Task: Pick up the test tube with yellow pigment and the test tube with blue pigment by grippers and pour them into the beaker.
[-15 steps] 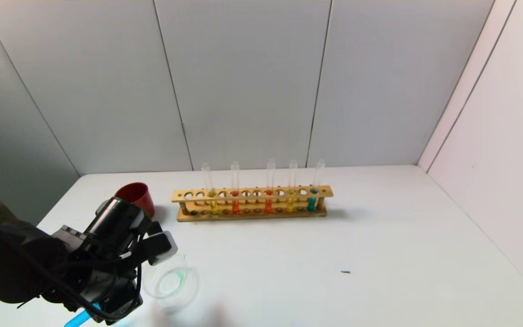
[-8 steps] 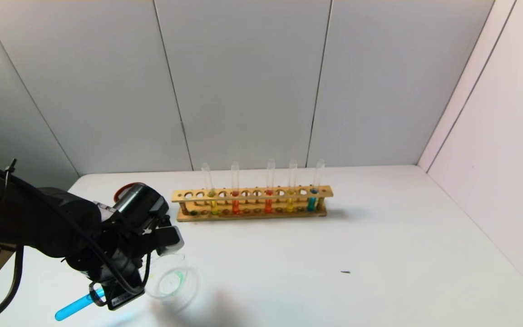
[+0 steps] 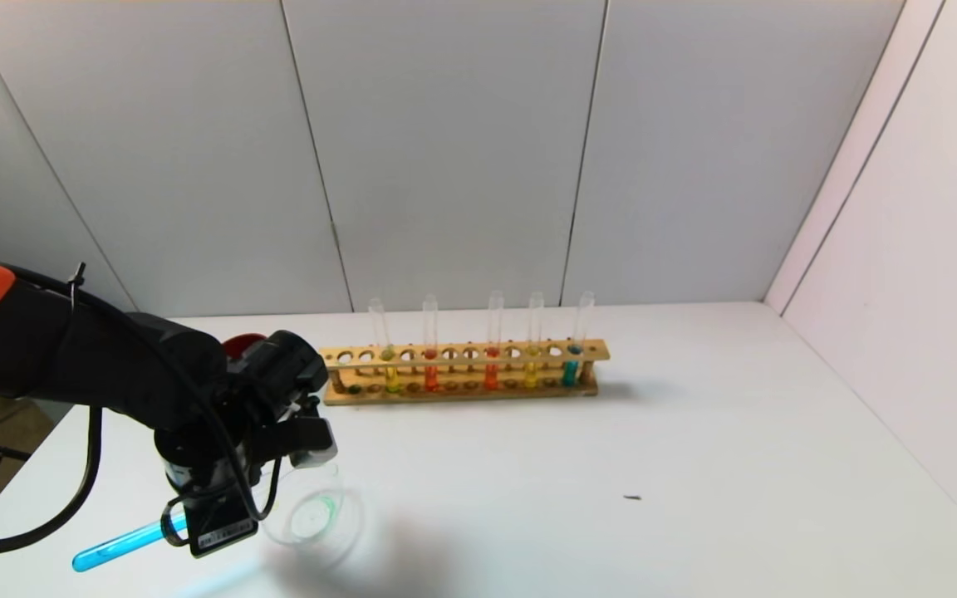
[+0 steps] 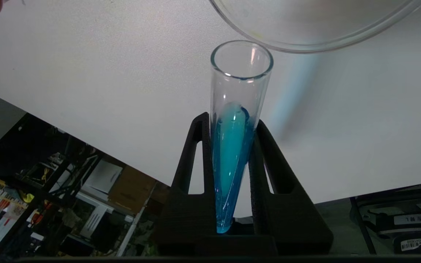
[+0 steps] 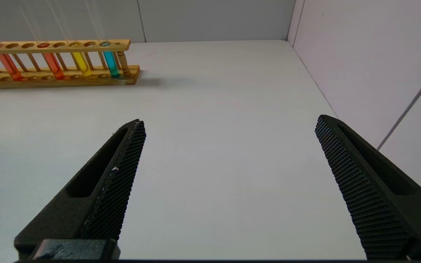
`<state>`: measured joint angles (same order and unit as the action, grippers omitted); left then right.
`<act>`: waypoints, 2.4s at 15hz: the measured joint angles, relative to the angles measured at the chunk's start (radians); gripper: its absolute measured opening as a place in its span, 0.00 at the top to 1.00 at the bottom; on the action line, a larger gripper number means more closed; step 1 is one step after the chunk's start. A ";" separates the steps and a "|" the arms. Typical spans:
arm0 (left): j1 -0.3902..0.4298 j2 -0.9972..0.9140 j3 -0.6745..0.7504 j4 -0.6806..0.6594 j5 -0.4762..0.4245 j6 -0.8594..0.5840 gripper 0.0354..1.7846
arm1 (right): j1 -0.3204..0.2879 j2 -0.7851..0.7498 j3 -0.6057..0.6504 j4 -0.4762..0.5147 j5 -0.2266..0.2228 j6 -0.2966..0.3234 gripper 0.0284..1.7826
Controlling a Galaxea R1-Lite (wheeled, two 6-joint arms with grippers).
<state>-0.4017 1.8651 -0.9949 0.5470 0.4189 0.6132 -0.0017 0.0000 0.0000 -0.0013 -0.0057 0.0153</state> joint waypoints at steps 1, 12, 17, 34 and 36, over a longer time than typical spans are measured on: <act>-0.003 0.007 -0.011 0.017 0.001 0.000 0.84 | 0.000 0.000 0.000 0.000 0.000 0.000 0.05; -0.053 0.050 -0.103 0.189 0.079 -0.003 0.84 | 0.000 0.000 0.000 0.000 0.000 0.000 0.05; -0.094 0.080 -0.153 0.269 0.127 -0.011 0.84 | 0.000 0.000 0.000 0.000 0.000 0.000 0.05; -0.132 0.172 -0.248 0.398 0.198 -0.014 0.84 | 0.000 0.000 0.000 0.000 0.000 0.000 0.05; -0.140 0.187 -0.253 0.409 0.220 -0.016 0.84 | 0.000 0.000 0.000 0.000 0.000 0.000 0.05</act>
<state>-0.5421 2.0517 -1.2483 0.9564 0.6391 0.5974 -0.0017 0.0000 0.0000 -0.0013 -0.0057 0.0153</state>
